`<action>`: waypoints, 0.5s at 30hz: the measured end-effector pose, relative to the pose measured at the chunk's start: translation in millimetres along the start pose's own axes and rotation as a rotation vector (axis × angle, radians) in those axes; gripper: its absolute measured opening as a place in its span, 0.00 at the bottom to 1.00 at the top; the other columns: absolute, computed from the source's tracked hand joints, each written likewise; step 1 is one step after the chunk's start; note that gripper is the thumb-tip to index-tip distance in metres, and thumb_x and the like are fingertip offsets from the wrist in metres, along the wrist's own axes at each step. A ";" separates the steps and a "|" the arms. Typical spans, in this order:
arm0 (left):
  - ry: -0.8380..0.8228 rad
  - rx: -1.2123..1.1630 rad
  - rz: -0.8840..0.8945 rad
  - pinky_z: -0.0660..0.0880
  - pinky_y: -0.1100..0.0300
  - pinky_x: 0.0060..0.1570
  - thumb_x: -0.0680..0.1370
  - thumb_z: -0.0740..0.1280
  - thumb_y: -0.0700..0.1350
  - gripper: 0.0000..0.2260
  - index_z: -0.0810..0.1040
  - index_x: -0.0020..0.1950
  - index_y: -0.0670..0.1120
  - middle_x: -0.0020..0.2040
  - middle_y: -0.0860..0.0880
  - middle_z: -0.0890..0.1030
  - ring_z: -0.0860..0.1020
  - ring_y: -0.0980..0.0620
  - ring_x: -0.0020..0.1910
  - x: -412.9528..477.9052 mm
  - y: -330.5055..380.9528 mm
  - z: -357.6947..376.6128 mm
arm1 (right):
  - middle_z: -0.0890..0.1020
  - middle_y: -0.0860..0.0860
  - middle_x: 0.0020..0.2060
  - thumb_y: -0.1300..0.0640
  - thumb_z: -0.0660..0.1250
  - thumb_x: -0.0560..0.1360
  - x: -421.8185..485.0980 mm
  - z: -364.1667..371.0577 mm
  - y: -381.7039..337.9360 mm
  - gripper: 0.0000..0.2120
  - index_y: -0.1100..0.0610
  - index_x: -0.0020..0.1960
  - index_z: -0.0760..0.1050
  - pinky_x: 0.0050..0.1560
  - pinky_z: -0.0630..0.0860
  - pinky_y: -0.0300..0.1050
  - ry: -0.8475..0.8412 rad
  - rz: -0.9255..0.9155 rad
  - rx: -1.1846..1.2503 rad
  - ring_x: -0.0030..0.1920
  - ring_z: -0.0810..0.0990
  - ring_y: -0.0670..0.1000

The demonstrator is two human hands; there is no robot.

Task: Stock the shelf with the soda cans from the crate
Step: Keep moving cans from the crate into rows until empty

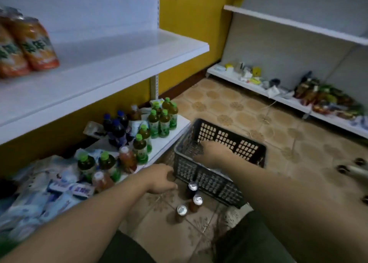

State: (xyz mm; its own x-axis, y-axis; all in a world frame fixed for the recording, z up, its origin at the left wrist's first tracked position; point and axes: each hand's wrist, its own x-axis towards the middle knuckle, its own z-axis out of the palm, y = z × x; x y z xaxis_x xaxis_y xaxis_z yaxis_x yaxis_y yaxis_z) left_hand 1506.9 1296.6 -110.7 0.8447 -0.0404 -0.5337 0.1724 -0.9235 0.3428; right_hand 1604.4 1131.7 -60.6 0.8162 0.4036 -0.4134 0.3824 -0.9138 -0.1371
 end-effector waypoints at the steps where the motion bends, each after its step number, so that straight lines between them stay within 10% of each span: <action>1: -0.039 0.009 0.009 0.68 0.54 0.66 0.75 0.65 0.61 0.30 0.67 0.73 0.49 0.72 0.46 0.68 0.69 0.46 0.69 14.2 0.1 10.1 | 0.77 0.55 0.59 0.39 0.63 0.76 8.1 13.3 11.5 0.29 0.56 0.69 0.67 0.55 0.76 0.50 -0.026 0.024 0.005 0.56 0.77 0.57; 6: -0.170 -0.044 0.007 0.75 0.50 0.55 0.62 0.58 0.69 0.27 0.77 0.51 0.52 0.55 0.48 0.80 0.78 0.46 0.54 90.6 -21.4 68.0 | 0.78 0.55 0.60 0.41 0.64 0.76 68.9 91.8 50.4 0.25 0.54 0.67 0.69 0.54 0.75 0.49 -0.182 0.108 0.048 0.57 0.77 0.56; 15: -0.230 -0.055 -0.042 0.66 0.51 0.65 0.76 0.64 0.60 0.27 0.67 0.70 0.47 0.71 0.43 0.66 0.64 0.41 0.70 221.9 -61.9 174.0 | 0.71 0.58 0.69 0.39 0.60 0.77 168.8 248.9 88.0 0.32 0.58 0.73 0.63 0.64 0.69 0.47 -0.471 0.153 0.193 0.67 0.71 0.59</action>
State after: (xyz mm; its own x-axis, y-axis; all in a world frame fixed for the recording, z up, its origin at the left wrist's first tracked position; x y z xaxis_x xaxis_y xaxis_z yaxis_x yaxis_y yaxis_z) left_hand 1595.5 1278.4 -384.9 0.6998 -0.0939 -0.7081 0.2379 -0.9041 0.3550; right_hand 1668.0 1107.9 -366.5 0.5560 0.2415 -0.7953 0.1513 -0.9703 -0.1888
